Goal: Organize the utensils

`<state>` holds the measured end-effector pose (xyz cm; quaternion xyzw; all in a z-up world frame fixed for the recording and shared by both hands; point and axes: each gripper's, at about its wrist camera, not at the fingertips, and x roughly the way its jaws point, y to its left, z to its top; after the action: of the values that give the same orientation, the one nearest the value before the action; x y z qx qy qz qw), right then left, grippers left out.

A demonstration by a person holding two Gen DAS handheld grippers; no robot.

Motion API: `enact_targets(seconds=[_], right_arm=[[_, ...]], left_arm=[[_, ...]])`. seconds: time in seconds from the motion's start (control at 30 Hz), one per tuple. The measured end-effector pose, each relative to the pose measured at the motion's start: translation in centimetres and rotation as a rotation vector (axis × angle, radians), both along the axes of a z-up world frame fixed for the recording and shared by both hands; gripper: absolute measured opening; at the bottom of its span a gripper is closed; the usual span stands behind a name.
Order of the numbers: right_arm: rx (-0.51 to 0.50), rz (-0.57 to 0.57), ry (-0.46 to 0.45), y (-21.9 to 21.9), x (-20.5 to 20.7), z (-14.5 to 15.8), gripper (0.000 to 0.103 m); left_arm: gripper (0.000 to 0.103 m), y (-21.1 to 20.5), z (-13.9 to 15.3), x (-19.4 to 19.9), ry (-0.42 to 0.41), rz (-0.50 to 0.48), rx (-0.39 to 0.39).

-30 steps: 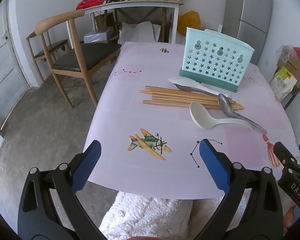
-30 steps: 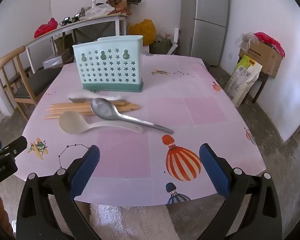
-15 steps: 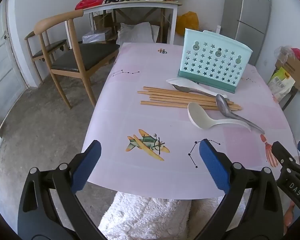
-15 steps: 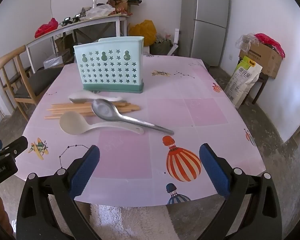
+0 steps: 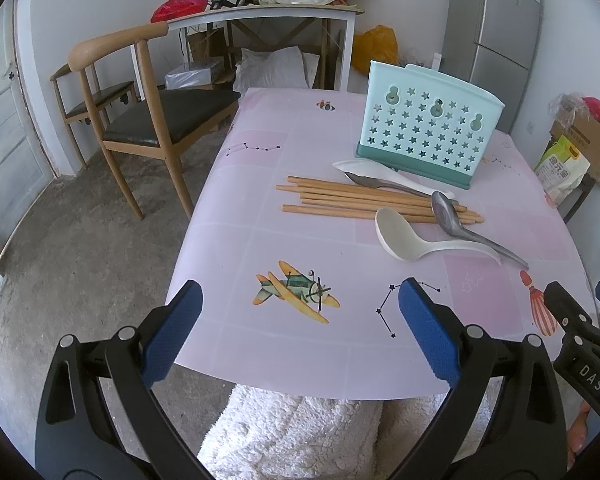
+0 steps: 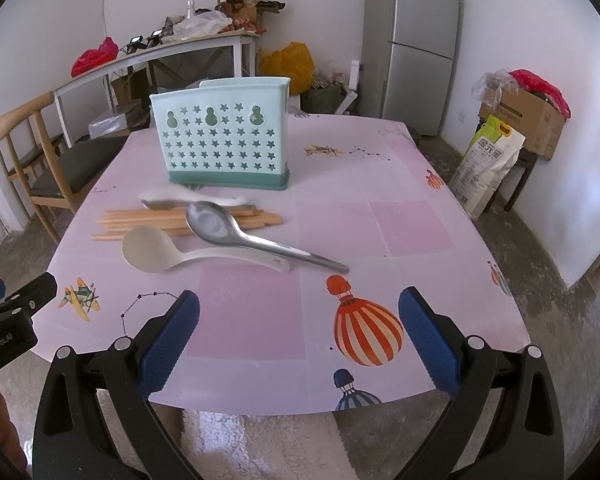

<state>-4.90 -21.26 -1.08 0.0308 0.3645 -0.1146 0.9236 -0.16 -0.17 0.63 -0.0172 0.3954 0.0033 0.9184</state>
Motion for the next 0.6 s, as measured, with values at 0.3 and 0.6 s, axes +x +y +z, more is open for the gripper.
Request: enact_targets(seconds=[0.3, 0.6], right_arm=[[-0.001, 0.001, -0.002, 0.13, -0.03, 0.05, 0.097], [-0.002, 0.001, -0.003, 0.20, 0.00, 0.03, 0.097]], left_arm=[[0.095, -0.09, 0.21, -0.09, -0.002, 0.001, -0.001], [0.095, 0.03, 0.30, 0.06, -0.002, 0.000, -0.005]])
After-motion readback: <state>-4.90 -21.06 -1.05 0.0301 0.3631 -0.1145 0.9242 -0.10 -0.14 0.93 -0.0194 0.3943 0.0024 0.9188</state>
